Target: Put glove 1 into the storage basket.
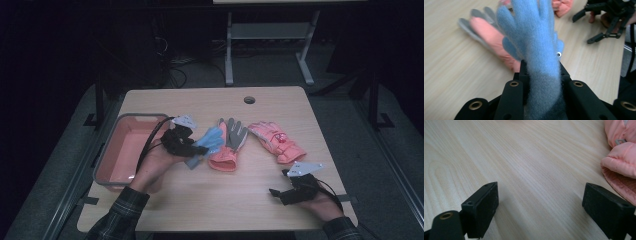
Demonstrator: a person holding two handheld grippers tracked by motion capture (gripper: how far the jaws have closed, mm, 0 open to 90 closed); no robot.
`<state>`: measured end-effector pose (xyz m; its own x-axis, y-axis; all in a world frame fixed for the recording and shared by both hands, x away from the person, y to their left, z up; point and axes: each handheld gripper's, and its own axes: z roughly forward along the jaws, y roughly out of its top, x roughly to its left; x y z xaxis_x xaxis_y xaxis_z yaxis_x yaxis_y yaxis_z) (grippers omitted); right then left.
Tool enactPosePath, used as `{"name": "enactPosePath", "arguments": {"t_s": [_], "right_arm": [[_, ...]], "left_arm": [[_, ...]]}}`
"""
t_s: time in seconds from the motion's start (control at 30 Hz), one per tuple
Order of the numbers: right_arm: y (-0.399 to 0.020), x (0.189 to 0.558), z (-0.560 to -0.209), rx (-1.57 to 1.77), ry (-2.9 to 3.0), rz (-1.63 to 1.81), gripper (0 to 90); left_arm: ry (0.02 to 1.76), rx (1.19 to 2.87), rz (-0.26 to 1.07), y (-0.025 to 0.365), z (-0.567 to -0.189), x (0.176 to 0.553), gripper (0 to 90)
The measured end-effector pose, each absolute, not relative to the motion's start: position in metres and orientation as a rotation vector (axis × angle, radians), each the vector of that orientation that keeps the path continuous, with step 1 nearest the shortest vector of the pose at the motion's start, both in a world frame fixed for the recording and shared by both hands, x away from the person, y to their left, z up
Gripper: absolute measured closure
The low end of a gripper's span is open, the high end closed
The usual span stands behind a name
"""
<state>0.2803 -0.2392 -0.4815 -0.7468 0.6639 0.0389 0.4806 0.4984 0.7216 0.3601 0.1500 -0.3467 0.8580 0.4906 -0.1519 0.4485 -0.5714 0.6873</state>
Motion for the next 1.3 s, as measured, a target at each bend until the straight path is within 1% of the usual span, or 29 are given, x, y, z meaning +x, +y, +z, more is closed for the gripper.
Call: {"name": "enactPosePath", "arguments": {"t_s": [0.37, 0.8, 1.0, 1.17, 1.3], "right_arm": [[-0.239, 0.28, -0.481, 0.974, 2.5, 1.088, 13.0], [-0.239, 0.28, -0.481, 0.974, 2.5, 1.088, 13.0], [-0.239, 0.28, -0.481, 0.974, 2.501, 1.088, 12.9], [-0.239, 0.28, -0.481, 0.974, 2.5, 1.088, 13.0], [-0.239, 0.28, -0.481, 0.974, 2.501, 1.088, 12.9]], "left_arm": [[0.793, 2.242, 0.167, 0.197, -0.332, 0.375, 73.7], [0.974, 2.193, 0.27, 0.251, -0.332, 0.394, 73.8], [1.072, 2.19, 0.333, 0.273, -0.343, 0.403, 73.6], [1.13, 2.188, 0.347, 0.282, -0.356, 0.409, 73.5], [1.191, 2.208, 0.33, 0.288, -0.373, 0.417, 73.4]]}}
